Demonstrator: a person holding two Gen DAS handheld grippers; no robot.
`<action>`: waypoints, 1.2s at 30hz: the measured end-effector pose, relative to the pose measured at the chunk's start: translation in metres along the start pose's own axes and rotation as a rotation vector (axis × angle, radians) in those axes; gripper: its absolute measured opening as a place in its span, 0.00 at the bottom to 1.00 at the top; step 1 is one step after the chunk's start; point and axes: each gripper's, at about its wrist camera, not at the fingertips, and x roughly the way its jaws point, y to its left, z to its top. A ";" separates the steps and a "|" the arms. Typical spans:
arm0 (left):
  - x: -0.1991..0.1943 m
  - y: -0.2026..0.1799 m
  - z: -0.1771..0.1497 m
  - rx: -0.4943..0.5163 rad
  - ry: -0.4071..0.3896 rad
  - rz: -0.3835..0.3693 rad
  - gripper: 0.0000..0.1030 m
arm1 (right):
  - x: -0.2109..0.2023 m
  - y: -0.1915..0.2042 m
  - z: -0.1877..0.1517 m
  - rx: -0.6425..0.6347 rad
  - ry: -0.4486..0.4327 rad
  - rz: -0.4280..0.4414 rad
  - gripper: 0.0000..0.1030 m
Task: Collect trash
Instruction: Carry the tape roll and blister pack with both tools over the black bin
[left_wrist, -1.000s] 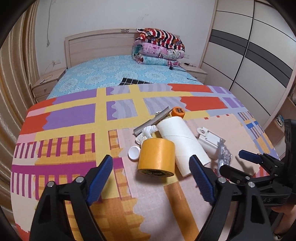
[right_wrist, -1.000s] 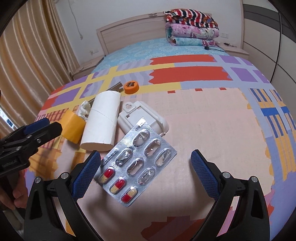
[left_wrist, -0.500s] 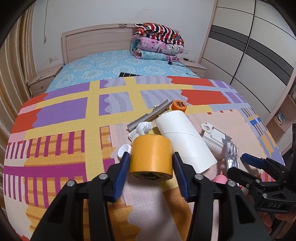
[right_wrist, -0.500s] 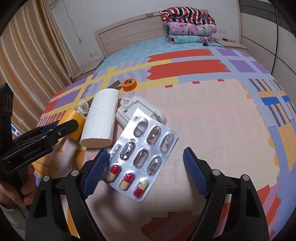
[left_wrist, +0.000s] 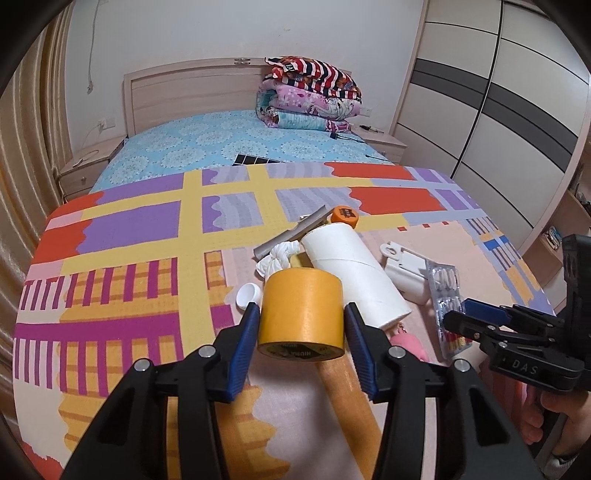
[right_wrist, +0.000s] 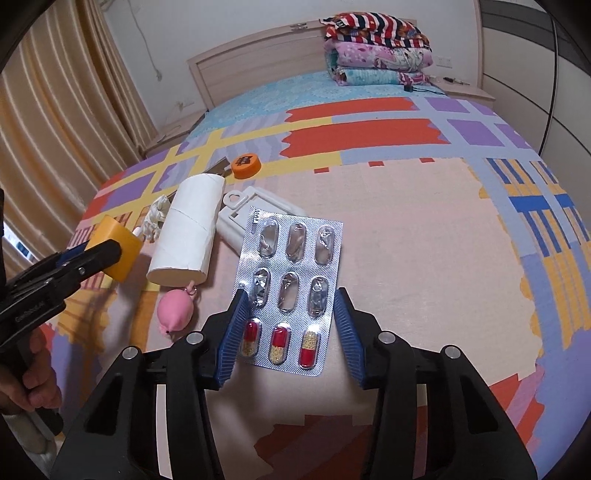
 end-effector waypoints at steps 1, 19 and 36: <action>-0.003 -0.001 -0.001 0.003 -0.004 -0.001 0.44 | -0.001 -0.001 0.000 -0.002 -0.001 -0.001 0.46; -0.075 -0.040 -0.032 0.045 -0.081 -0.040 0.44 | -0.060 -0.001 -0.027 -0.061 -0.046 0.053 0.46; -0.141 -0.077 -0.102 0.068 -0.105 -0.083 0.44 | -0.144 0.014 -0.103 -0.217 -0.058 0.133 0.46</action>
